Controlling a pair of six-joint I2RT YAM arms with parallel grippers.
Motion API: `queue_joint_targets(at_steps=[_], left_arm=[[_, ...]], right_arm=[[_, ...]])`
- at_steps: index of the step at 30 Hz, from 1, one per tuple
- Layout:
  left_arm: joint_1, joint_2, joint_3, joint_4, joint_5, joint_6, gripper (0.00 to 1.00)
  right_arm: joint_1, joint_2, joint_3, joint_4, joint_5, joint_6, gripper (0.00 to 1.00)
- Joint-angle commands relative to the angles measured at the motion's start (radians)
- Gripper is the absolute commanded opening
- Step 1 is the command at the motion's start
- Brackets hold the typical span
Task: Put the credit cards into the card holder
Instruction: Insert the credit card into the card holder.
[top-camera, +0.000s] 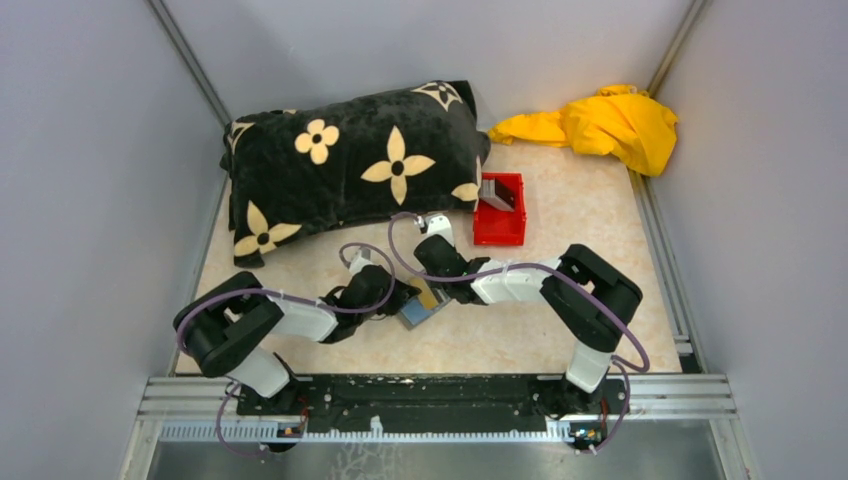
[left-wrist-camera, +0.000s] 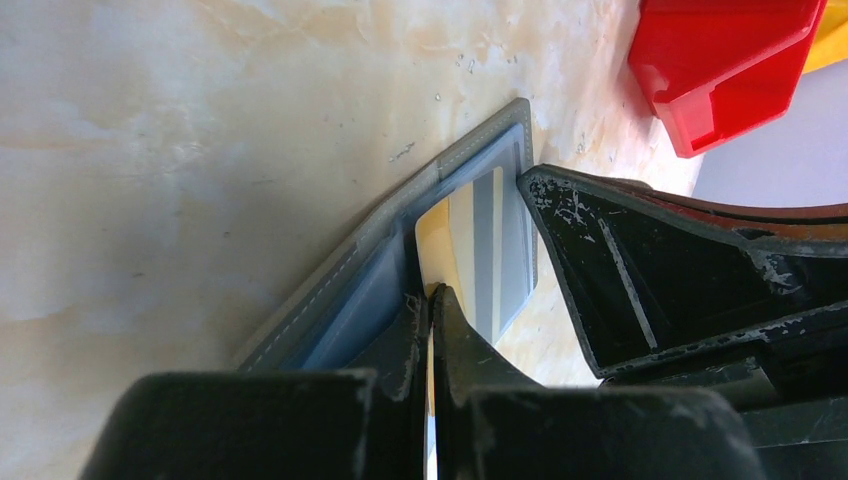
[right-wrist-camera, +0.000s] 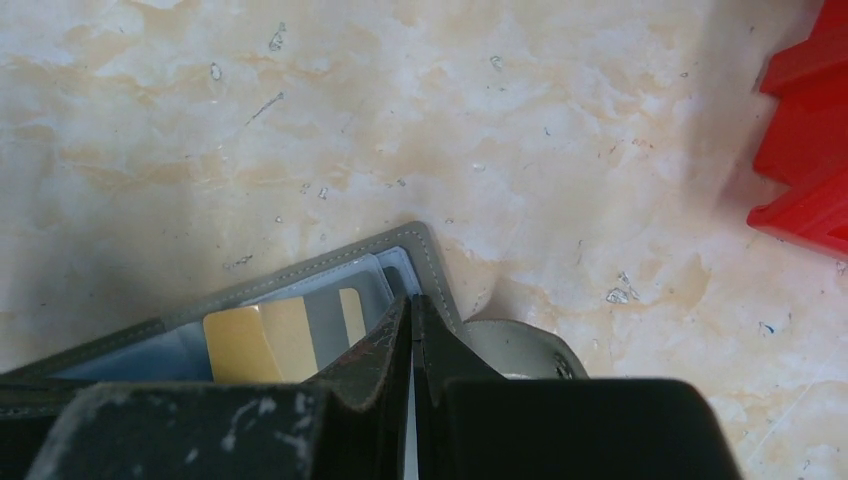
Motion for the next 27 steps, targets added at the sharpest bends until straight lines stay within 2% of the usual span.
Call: queue_joint_targets(at_steps=[1,18,27], left_arm=[[-0.052,0.074,0.008,-0.175,0.001,0.004,0.00],[-0.073,0.061,0.010,-0.251,-0.075,-0.034,0.00],[-0.073,0.079,0.020,-0.237,-0.063,-0.053,0.00]], right_arm=[[0.007,0.001,-0.006,-0.010,-0.036,0.007,0.03],[-0.033,-0.060,-0.016,-0.040,0.035,-0.028,0.04],[-0.060,-0.070,-0.055,-0.039,0.048,-0.030,0.04]])
